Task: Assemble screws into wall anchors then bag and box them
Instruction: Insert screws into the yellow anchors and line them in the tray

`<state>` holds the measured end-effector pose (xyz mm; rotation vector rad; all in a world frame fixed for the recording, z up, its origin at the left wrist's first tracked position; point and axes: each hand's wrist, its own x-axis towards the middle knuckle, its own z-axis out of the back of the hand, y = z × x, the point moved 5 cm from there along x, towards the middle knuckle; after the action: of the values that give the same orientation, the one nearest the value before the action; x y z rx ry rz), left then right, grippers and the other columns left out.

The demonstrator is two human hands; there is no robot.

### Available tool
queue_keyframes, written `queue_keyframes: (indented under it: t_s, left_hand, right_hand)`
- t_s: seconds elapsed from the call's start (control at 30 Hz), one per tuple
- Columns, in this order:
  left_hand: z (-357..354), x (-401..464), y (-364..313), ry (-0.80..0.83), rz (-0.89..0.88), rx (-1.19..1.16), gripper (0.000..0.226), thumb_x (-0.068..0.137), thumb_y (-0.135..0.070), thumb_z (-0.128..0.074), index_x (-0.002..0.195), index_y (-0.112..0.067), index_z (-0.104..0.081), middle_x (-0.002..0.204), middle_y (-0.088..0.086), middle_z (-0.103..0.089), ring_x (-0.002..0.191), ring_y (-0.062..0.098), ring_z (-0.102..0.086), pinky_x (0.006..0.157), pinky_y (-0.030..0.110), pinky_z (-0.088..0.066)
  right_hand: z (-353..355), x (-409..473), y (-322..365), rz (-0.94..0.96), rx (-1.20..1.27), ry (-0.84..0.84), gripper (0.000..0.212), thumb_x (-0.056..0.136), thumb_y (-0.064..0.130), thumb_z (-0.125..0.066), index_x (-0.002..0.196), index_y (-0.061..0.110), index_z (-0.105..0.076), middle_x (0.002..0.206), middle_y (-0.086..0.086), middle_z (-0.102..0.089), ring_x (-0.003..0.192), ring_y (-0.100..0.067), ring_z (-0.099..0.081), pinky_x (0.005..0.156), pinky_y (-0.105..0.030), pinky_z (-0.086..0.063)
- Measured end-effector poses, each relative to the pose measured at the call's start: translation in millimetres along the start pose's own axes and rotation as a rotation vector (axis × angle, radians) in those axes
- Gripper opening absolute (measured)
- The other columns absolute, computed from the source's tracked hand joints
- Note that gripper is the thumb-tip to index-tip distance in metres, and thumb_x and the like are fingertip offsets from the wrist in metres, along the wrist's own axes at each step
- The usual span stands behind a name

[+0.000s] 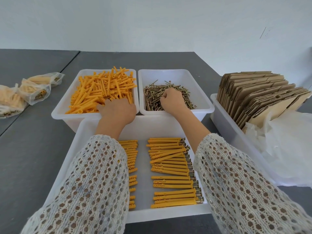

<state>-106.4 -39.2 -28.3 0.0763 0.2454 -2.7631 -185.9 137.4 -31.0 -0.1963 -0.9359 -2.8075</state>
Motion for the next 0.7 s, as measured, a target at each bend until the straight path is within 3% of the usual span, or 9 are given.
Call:
queue_keyframes:
  t_s: [0.13,0.3,0.43,0.5,0.57,0.7]
  left_hand:
    - [1.4,0.0,-1.1,-0.018,-0.032,-0.027,0.035,0.102,-0.031,-0.026,0.108,-0.015,-0.057,0.126,0.014,-0.058,0.127,0.037,-0.043,0.113,0.061,-0.019]
    - [2.7,-1.8,-1.0,-0.115,-0.052,-0.088,0.029,0.099,-0.027,-0.032,0.094,-0.016,-0.059,0.108,0.011,-0.064,0.111,0.035,-0.052,0.11,0.056,-0.025]
    - [5.4,-1.8,-1.1,-0.195,-0.077,-0.223,0.025,0.1,-0.025,-0.041,0.114,-0.026,-0.062,0.111,0.002,-0.067,0.109,0.029,-0.056,0.105,0.049,-0.03]
    - [7.5,-1.3,-1.3,-0.234,-0.106,-0.3,0.024,0.099,-0.023,-0.046,0.119,-0.026,-0.059,0.115,-0.001,-0.065,0.112,0.027,-0.056,0.104,0.049,-0.035]
    - [10.7,-2.1,-1.1,-0.293,-0.136,-0.367,0.023,0.096,-0.02,-0.051,0.118,-0.024,-0.057,0.113,-0.001,-0.064,0.108,0.027,-0.058,0.1,0.051,-0.041]
    - [14.6,-3.6,-1.1,-0.372,-0.167,-0.459,0.02,0.095,-0.024,-0.058,0.114,-0.021,-0.055,0.11,0.001,-0.062,0.101,0.024,-0.059,0.093,0.051,-0.047]
  right_hand:
    - [-0.6,-1.3,0.5,0.006,0.01,0.023,0.018,0.088,0.003,-0.044,0.07,0.008,-0.043,0.073,-0.01,-0.046,0.065,-0.021,-0.041,0.062,-0.032,-0.04]
    - [-0.5,-2.7,0.9,0.012,0.023,0.026,0.021,0.087,0.002,-0.043,0.068,0.009,-0.039,0.067,-0.007,-0.041,0.063,-0.022,-0.039,0.06,-0.033,-0.039]
    - [2.2,-5.0,3.2,0.025,0.018,0.013,0.016,0.086,0.0,-0.042,0.074,0.008,-0.048,0.073,-0.011,-0.048,0.066,-0.022,-0.043,0.061,-0.037,-0.045]
    - [3.7,-5.2,2.8,0.022,0.007,-0.001,0.016,0.087,0.001,-0.042,0.077,0.005,-0.054,0.076,-0.011,-0.054,0.068,-0.022,-0.047,0.07,-0.041,-0.053]
    - [4.3,-4.9,2.2,0.019,0.005,-0.013,0.019,0.089,0.002,-0.042,0.085,-0.005,-0.06,0.081,-0.014,-0.061,0.07,-0.022,-0.05,0.075,-0.041,-0.054]
    - [4.6,-4.6,3.1,0.035,0.021,-0.023,0.023,0.092,0.003,-0.044,0.095,-0.006,-0.065,0.088,-0.017,-0.068,0.07,-0.021,-0.053,0.074,-0.038,-0.054]
